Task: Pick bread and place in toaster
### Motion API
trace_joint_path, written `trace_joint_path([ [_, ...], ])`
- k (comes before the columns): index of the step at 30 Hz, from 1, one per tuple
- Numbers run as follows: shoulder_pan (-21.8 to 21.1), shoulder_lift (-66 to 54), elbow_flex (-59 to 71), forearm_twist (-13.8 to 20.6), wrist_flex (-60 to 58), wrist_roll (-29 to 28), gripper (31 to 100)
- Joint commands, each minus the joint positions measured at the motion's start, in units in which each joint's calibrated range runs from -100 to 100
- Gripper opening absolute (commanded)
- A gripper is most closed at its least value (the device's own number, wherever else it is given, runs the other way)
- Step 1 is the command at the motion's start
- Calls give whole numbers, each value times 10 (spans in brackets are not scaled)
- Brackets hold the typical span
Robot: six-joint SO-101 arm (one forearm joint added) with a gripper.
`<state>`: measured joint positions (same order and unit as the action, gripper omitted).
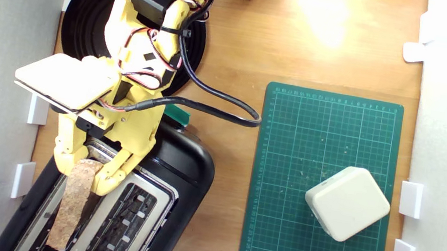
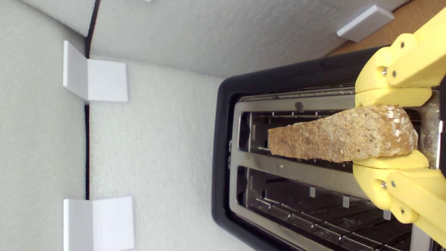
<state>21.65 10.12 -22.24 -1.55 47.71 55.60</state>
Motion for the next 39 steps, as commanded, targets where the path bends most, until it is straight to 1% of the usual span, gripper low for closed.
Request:
trace_joint_path([
  [1,-8,4,8,-3,3,3,619],
  [7,-8,3,7,-3,3,3,621],
  [9,-8,3,7,-3,3,3,644],
  [13,-8,-2,7,-3,3,3,711],
  [18,-9,-11,7,-3,3,4,757],
  [32,-10,-48,8,-3,3,3,763],
  [34,-18,-52,8,-3,3,2,763],
  [39,-21,-70,9,-3,3,1,764],
])
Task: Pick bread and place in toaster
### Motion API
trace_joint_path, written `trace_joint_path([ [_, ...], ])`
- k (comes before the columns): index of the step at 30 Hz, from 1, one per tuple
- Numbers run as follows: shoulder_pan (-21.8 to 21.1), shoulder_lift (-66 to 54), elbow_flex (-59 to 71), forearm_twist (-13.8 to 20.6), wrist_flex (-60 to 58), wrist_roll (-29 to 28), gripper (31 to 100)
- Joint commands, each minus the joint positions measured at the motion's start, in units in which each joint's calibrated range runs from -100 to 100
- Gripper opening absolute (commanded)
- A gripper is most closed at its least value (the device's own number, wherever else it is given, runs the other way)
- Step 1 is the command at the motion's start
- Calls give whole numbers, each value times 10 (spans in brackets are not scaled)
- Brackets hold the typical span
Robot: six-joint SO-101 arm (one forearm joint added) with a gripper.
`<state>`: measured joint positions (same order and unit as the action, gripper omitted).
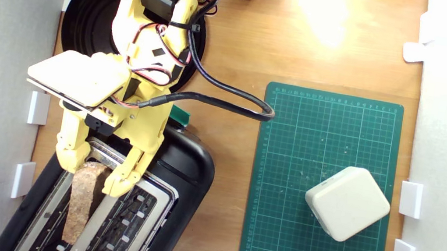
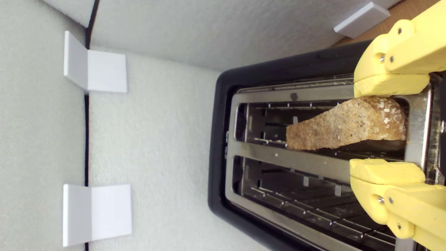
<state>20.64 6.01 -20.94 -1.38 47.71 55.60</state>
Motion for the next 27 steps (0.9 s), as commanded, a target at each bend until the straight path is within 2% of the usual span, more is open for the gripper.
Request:
trace_joint_path([
  [1,-11,-33,-4,-5,3,2,764],
  [10,0,-95,-4,-4,3,19,764],
  [27,51,-232,-1,-5,3,29,763],
])
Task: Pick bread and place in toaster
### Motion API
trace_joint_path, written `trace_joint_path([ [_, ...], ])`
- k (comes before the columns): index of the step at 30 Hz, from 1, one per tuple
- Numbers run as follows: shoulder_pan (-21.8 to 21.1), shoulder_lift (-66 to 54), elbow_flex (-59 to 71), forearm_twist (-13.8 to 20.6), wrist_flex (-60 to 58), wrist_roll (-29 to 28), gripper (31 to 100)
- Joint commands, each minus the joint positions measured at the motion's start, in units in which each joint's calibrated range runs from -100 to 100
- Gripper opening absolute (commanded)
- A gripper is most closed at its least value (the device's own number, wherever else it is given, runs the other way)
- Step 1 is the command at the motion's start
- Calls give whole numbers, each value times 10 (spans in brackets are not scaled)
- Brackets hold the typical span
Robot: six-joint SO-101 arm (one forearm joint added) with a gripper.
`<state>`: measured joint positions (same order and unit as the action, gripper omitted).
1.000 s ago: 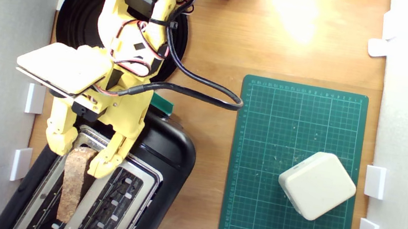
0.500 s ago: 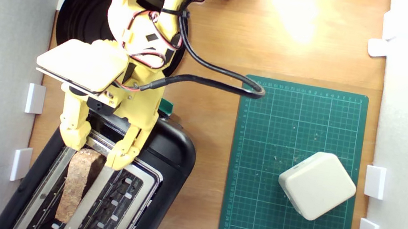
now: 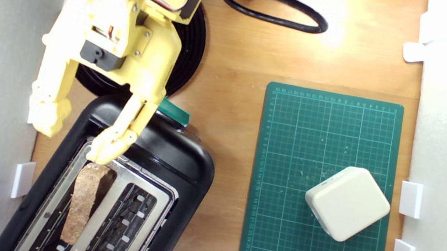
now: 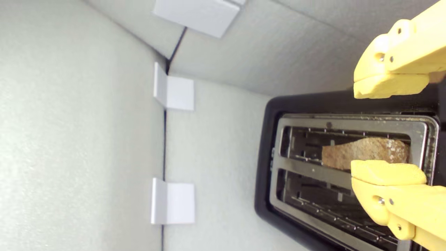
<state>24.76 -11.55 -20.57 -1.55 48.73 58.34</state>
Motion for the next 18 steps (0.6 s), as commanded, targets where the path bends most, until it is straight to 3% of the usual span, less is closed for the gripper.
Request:
trace_joint_path([
  [1,10,-68,-4,-3,-7,2,763],
  [13,1,-187,18,-5,37,-39,757],
  [18,-31,-251,95,-4,72,-39,757],
])
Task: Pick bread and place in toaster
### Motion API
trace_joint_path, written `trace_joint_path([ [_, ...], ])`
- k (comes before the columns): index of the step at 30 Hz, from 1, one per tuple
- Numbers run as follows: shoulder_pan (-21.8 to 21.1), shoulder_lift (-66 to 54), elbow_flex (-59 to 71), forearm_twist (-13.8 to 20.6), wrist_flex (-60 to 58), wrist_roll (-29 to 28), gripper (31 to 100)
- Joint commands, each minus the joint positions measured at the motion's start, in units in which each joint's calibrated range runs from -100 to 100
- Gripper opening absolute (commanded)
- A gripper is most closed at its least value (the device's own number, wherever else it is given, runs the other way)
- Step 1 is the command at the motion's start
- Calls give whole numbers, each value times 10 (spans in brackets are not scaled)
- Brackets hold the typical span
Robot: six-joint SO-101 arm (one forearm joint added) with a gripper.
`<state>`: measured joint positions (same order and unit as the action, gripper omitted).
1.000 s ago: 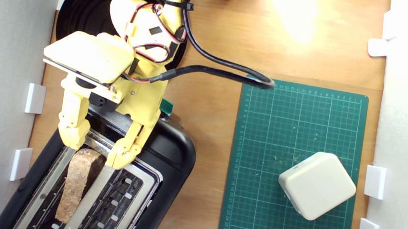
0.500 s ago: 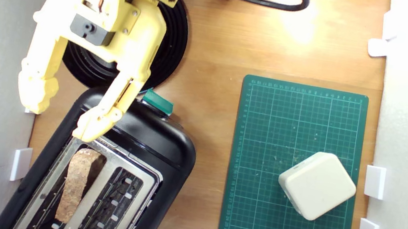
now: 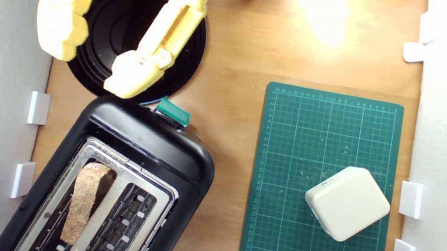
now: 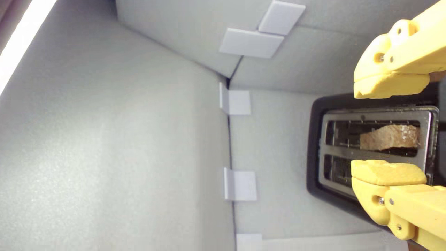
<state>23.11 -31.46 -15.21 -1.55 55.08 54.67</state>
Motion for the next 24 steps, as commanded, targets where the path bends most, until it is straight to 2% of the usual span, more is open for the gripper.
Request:
trace_joint_path([
  [1,-18,-68,62,-4,8,-2,757],
  [12,-92,-203,273,-4,8,-23,756],
  [20,-155,-308,446,-5,7,-64,756],
  [24,-163,-349,506,-32,7,-83,756],
])
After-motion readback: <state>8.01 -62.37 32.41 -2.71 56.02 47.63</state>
